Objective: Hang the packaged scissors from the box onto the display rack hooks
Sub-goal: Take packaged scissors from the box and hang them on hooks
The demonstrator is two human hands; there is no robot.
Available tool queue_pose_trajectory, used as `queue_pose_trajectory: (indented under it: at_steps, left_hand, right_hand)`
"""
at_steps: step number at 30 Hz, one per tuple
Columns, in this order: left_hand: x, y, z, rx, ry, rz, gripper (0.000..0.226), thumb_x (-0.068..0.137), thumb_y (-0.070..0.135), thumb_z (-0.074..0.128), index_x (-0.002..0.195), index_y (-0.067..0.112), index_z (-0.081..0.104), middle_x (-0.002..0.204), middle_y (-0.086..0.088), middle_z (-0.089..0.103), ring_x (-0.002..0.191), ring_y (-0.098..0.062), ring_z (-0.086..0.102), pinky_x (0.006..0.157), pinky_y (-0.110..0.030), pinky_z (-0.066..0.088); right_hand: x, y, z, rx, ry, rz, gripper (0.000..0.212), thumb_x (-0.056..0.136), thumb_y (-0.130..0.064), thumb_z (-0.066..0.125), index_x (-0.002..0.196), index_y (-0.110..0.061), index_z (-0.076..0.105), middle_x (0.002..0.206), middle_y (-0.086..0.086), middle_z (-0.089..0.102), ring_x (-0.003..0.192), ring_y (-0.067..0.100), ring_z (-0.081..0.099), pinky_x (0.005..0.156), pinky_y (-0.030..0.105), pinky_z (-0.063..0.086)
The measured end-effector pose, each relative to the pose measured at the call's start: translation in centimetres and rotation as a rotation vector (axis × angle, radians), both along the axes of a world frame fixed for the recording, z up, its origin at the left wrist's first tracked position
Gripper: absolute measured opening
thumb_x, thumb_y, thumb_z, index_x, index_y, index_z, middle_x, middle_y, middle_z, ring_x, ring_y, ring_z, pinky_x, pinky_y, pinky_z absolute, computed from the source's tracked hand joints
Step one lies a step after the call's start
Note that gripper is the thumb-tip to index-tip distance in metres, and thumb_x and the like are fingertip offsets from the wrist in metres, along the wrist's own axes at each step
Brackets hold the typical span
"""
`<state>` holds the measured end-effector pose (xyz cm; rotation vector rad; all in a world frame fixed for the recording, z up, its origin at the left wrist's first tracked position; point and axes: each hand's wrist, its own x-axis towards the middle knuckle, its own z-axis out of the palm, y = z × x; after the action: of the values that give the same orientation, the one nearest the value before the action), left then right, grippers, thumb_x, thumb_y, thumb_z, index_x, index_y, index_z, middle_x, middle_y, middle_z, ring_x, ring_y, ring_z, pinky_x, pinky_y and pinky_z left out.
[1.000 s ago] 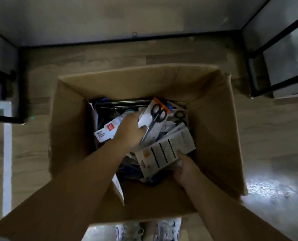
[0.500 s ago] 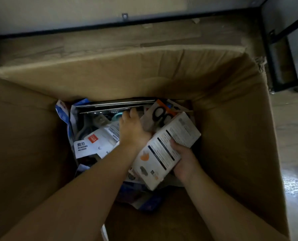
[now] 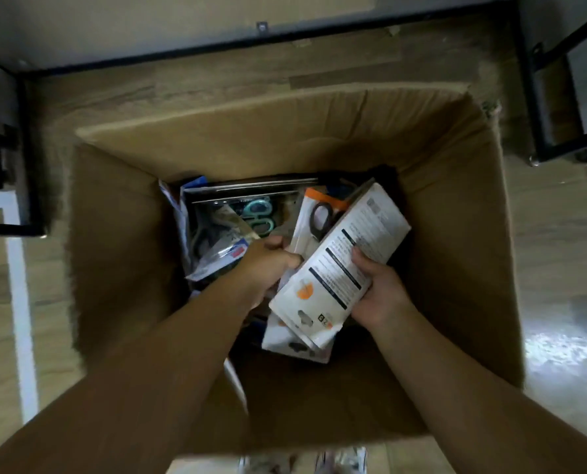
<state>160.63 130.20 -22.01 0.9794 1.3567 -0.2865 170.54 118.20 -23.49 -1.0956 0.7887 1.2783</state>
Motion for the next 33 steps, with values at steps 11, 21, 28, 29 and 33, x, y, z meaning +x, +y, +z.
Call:
queue_pose_trajectory:
  at_steps: [11, 21, 28, 29, 33]
  left_hand:
    - [-2.0, -3.0, 31.0, -0.041, -0.153, -0.135, 0.030, 0.094, 0.042, 0.051, 0.117, 0.023, 0.056, 0.102, -0.002, 0.067, 0.087, -0.014, 0.063, 0.064, -0.023, 0.050]
    - [-1.2, -5.5, 60.4, 0.467, -0.331, -0.324, 0.060, 0.074, 0.065, 0.042, 0.085, 0.010, 0.064, 0.085, -0.011, 0.068, 0.074, -0.016, 0.061, 0.069, -0.028, 0.045]
    - [-2.1, -6.1, 73.3, 0.499, -0.673, -0.218, 0.020, 0.071, 0.031, 0.065, 0.084, 0.017, 0.069, 0.074, 0.005, 0.074, 0.070, -0.006, 0.069, 0.063, -0.021, 0.054]
    - [-2.1, -6.3, 74.4, 0.472, -0.742, -0.195, 0.023, 0.070, 0.027, 0.064, 0.090, 0.017, 0.068, 0.080, 0.004, 0.074, 0.076, -0.008, 0.071, 0.065, -0.022, 0.055]
    - [-2.4, -6.0, 77.2, 0.421, -0.871, -0.132, 0.050, 0.048, 0.042, 0.087, 0.091, 0.019, 0.074, 0.092, -0.002, 0.075, 0.084, -0.017, 0.070, 0.082, -0.036, 0.050]
  right_hand:
    - [1.3, -2.8, 29.9, 0.360, -0.300, 0.212, 0.045, 0.075, -0.017, 0.075, 0.113, -0.006, 0.055, 0.104, 0.011, 0.068, 0.095, 0.028, 0.067, 0.077, 0.044, 0.054]
    - [1.9, -5.0, 57.8, 0.490, -0.422, 0.159, 0.032, 0.067, -0.017, 0.071, 0.099, -0.011, 0.067, 0.095, 0.009, 0.072, 0.086, 0.025, 0.070, 0.070, 0.038, 0.058]
    - [2.0, -4.7, 69.5, 0.813, -0.648, 0.237, 0.050, 0.077, -0.020, 0.067, 0.120, 0.003, 0.055, 0.112, 0.024, 0.061, 0.102, 0.039, 0.060, 0.087, 0.054, 0.048]
    - [2.0, -4.5, 70.9, 0.835, -0.664, 0.250, 0.054, 0.075, -0.021, 0.069, 0.121, 0.003, 0.054, 0.112, 0.025, 0.060, 0.102, 0.041, 0.060, 0.086, 0.055, 0.048]
    - [2.4, -3.8, 75.7, 0.994, -0.704, 0.237, 0.060, 0.076, -0.019, 0.073, 0.126, 0.003, 0.049, 0.114, 0.023, 0.059, 0.101, 0.038, 0.061, 0.078, 0.049, 0.052]
